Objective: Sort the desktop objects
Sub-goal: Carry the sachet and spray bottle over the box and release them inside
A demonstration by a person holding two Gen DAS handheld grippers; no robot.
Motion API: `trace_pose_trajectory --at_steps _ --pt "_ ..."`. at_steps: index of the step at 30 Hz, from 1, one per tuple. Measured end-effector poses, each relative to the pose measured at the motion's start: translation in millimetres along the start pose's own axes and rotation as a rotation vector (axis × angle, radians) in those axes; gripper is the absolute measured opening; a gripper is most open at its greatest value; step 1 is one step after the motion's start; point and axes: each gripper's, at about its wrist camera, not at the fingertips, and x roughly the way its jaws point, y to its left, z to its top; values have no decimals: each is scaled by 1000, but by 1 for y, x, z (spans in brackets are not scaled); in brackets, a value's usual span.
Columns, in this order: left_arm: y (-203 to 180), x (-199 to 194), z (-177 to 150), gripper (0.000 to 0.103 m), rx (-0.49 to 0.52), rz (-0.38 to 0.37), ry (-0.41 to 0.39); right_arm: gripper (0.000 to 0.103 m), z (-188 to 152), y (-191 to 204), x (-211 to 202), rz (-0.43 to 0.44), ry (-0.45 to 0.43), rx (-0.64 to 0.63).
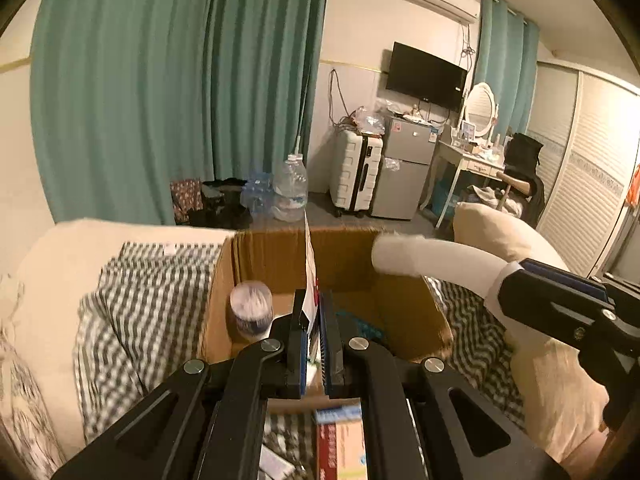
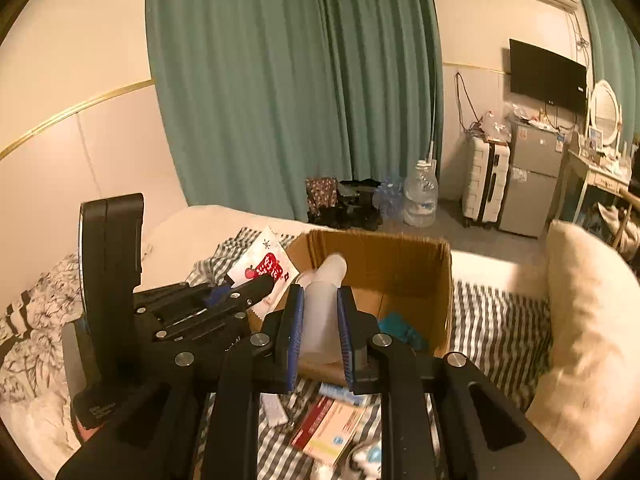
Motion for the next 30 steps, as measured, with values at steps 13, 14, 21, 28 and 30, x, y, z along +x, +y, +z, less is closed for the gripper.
trace_pose_trajectory --at_steps 13,14,21,28,30 --pt "13 105 21 5 44 44 96 17 32 -58 96 -20 122 49" --pt "16 112 18 5 39 45 108 17 28 -62 104 -35 127 46" --pt "27 159 -1 5 14 57 181 17 1 -93 162 -32 232 118" --pt "19 163 -7 7 19 32 189 22 -7 -99 167 -40 245 121" --pt "15 162 -8 17 43 46 187 23 -6 -98 160 -50 224 121"
